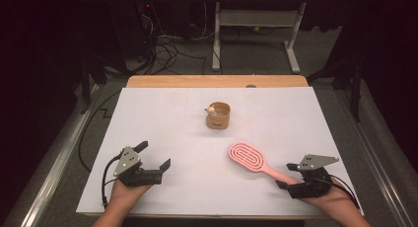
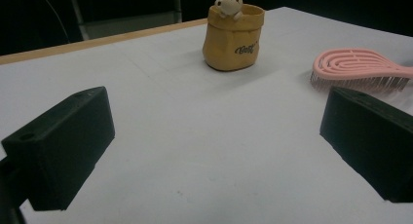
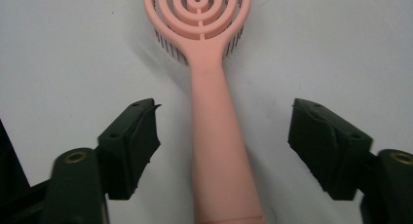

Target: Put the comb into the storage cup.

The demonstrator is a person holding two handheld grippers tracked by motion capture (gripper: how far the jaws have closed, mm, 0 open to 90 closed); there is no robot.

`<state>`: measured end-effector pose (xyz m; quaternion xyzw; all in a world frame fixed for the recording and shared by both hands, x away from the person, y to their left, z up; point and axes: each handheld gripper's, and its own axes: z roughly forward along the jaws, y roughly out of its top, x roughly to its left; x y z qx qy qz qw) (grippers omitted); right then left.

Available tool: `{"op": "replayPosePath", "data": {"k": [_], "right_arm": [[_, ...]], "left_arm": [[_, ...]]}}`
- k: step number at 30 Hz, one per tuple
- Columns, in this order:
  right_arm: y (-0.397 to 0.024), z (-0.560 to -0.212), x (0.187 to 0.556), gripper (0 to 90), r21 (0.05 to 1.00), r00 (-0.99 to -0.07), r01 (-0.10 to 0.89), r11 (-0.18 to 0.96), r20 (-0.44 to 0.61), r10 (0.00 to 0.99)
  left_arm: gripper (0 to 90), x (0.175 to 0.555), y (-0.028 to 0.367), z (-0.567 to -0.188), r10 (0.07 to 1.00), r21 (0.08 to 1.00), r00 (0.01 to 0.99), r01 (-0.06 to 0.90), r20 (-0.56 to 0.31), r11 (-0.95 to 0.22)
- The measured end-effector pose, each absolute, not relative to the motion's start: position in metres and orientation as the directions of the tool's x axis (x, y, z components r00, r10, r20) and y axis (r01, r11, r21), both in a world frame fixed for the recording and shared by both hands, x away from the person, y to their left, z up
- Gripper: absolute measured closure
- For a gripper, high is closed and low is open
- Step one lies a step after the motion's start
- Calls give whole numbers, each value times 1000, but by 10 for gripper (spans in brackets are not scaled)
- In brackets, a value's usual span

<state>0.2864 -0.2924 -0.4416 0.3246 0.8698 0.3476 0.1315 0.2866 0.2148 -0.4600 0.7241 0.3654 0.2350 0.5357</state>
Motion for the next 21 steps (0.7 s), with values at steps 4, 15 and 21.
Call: {"op": "replayPosePath", "data": {"k": [4,15,21], "right_arm": [[-286,-435,291,208,670,-747,489,559,-11,665],[-273,-423,303,138,592,-750,514,621,-41,660],[-266,-426,308,67,518,-762,532,670,-51,645]], "left_arm": [[0,286,216,-459,775,949,629,279,-66,-146],[0,283,217,-459,779,956,622,266,-75,-120],[0,282,217,-459,777,956,623,273,-91,-107]]}}
